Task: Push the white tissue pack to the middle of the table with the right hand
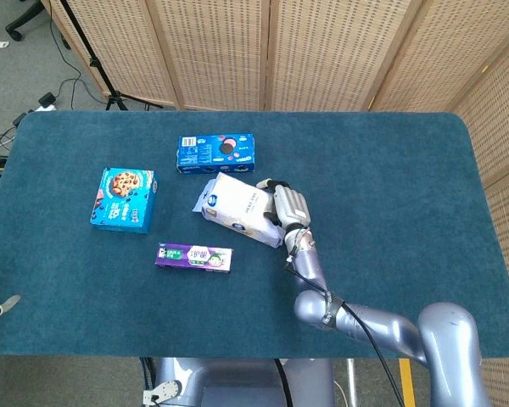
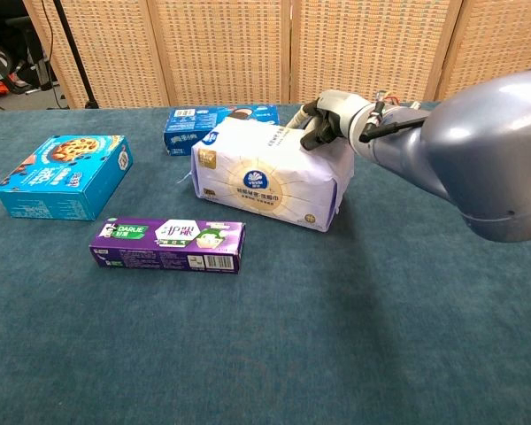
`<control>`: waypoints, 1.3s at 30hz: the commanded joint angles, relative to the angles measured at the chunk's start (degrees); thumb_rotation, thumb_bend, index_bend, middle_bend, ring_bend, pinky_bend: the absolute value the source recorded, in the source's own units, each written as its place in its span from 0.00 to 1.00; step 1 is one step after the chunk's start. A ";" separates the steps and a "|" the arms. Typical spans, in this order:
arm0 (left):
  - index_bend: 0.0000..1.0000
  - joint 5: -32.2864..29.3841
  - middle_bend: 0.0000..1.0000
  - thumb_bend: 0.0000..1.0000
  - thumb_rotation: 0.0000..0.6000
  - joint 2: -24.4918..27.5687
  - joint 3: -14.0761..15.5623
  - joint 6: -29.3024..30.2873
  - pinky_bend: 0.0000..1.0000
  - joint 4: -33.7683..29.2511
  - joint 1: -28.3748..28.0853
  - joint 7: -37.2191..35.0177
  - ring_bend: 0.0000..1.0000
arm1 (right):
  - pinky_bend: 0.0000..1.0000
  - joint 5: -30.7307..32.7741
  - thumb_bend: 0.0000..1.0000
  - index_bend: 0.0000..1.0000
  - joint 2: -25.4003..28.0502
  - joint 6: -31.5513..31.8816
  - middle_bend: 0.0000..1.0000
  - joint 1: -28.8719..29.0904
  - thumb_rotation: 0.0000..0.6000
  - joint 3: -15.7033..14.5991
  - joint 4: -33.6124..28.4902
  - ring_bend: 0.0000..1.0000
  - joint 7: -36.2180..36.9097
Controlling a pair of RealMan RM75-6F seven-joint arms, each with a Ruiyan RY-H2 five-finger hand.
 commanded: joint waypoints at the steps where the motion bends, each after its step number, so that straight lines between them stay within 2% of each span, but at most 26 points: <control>1: 0.00 -0.09 0.00 0.00 1.00 0.00 -0.01 -0.12 0.00 -0.02 -0.07 0.06 0.00 | 0.28 1.22 1.00 0.26 -0.92 -0.11 0.25 0.66 1.00 1.17 0.55 0.16 -0.69; 17: 0.00 -0.83 0.00 0.00 1.00 0.28 -0.28 -0.66 0.00 -0.01 -0.30 -0.74 0.00 | 0.28 3.32 1.00 0.26 -5.86 -0.79 0.25 4.57 1.00 5.02 3.59 0.16 -2.37; 23: 0.00 -0.99 0.00 0.00 1.00 0.40 -0.41 -0.63 0.00 0.18 -0.27 -1.28 0.00 | 0.28 0.36 1.00 0.26 -4.96 0.37 0.23 4.53 1.00 6.16 2.04 0.16 -1.59; 30: 0.00 -0.71 0.00 0.00 1.00 0.18 -0.22 -0.84 0.00 0.17 -0.45 -0.55 0.00 | 0.28 -8.58 1.00 0.26 4.95 3.99 0.23 -1.42 1.00 6.14 -10.48 0.16 1.04; 37: 0.00 0.52 0.00 0.00 1.00 -0.22 0.22 0.14 0.00 -0.15 -0.20 0.60 0.00 | 0.28 -16.89 1.00 0.25 18.31 2.02 0.18 -9.38 1.00 3.59 -20.43 0.13 4.40; 38: 0.00 0.70 0.00 0.00 1.00 -0.27 0.29 0.29 0.00 -0.17 -0.16 0.78 0.00 | 0.28 -18.36 0.97 0.24 20.08 1.52 0.17 -10.53 1.00 2.98 -21.16 0.12 5.11; 39: 0.00 0.92 0.00 0.00 1.00 -0.34 0.37 0.46 0.00 -0.18 -0.11 0.99 0.00 | 0.28 -20.16 0.85 0.22 22.20 0.78 0.15 -11.87 1.00 2.10 -21.81 0.10 6.00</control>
